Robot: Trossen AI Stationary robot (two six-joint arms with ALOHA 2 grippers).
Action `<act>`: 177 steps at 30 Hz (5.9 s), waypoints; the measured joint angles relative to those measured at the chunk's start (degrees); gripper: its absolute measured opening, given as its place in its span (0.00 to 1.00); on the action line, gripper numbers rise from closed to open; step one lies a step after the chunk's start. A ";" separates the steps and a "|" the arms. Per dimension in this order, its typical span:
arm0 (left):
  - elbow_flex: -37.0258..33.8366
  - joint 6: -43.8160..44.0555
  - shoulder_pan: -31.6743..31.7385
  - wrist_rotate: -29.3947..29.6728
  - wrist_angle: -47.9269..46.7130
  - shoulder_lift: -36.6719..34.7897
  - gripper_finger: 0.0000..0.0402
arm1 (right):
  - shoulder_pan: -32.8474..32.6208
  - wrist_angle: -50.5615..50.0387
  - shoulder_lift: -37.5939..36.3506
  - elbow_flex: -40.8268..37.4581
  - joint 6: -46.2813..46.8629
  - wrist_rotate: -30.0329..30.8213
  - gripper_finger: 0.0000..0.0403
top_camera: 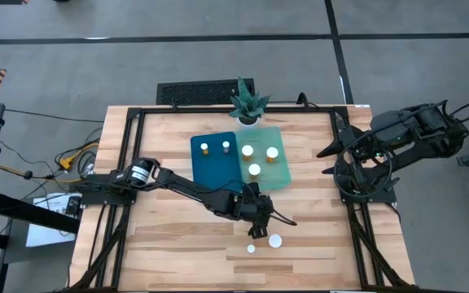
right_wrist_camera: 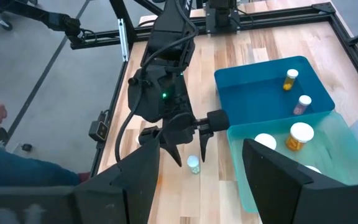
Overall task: Pick and place medicine bottles into bin by pill shape (circle, oval)
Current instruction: Put the small green tablet bottle into the blue bin, then put the small yellow tablet bottle into the blue bin
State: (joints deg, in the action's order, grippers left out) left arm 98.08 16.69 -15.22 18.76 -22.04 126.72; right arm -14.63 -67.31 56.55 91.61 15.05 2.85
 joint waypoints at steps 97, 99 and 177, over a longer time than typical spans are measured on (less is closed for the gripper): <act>-43.11 9.67 18.07 6.48 -6.25 -32.92 0.29 | 3.91 0.04 0.00 0.02 -1.46 0.17 0.59; -43.10 10.29 17.59 7.09 -6.36 -32.90 0.29 | 3.91 0.00 0.02 0.02 -1.50 0.17 0.59; -32.75 14.63 15.22 7.61 -12.13 -34.52 0.59 | 3.91 -0.02 0.00 0.02 -2.18 0.13 0.59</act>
State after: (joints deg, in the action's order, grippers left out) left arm 65.33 31.32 -0.01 26.37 -34.17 92.20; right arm -10.72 -67.33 56.55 91.64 12.86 2.98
